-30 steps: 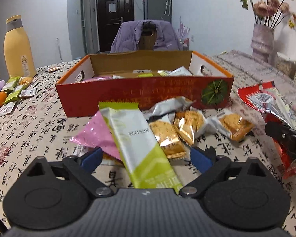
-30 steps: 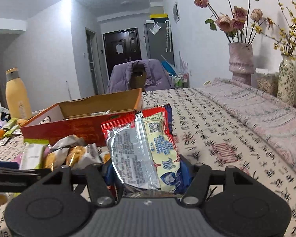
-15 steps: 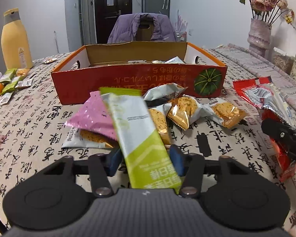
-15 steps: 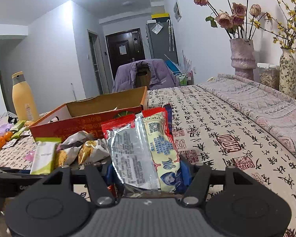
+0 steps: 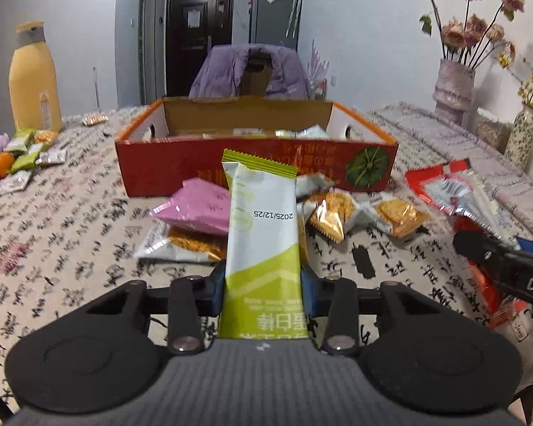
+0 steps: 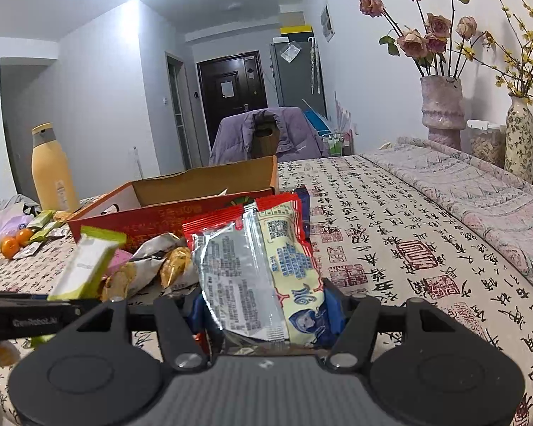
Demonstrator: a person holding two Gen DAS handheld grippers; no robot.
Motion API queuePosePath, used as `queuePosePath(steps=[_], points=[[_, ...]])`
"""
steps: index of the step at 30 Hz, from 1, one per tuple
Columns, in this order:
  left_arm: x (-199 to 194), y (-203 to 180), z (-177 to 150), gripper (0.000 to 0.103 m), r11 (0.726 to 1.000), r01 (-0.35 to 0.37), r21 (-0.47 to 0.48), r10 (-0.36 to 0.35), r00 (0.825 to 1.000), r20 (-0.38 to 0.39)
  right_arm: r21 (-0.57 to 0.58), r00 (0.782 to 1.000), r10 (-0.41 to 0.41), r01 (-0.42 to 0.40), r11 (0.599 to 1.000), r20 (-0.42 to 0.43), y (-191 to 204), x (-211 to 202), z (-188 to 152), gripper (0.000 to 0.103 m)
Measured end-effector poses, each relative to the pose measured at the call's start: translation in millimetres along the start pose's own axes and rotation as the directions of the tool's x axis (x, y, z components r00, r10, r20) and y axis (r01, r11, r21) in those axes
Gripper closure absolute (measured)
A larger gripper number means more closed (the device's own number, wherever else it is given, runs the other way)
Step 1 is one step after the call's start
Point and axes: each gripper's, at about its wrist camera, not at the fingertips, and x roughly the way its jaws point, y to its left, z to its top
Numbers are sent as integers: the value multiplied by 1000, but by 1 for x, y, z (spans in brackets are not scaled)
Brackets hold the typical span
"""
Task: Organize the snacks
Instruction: 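Carry the wafer packet and green bar packet over the cardboard box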
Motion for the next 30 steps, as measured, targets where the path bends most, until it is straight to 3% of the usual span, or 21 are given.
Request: queuePosePath(steps=[12, 30], points=[[-17, 16, 31, 62, 999, -35, 3, 35, 992, 118, -37, 999, 27, -27, 999, 22, 17, 8, 17, 42], [24, 44, 114, 62, 998, -61, 1, 59, 979, 196, -91, 996, 69, -64, 994, 52, 59, 75, 82, 42]])
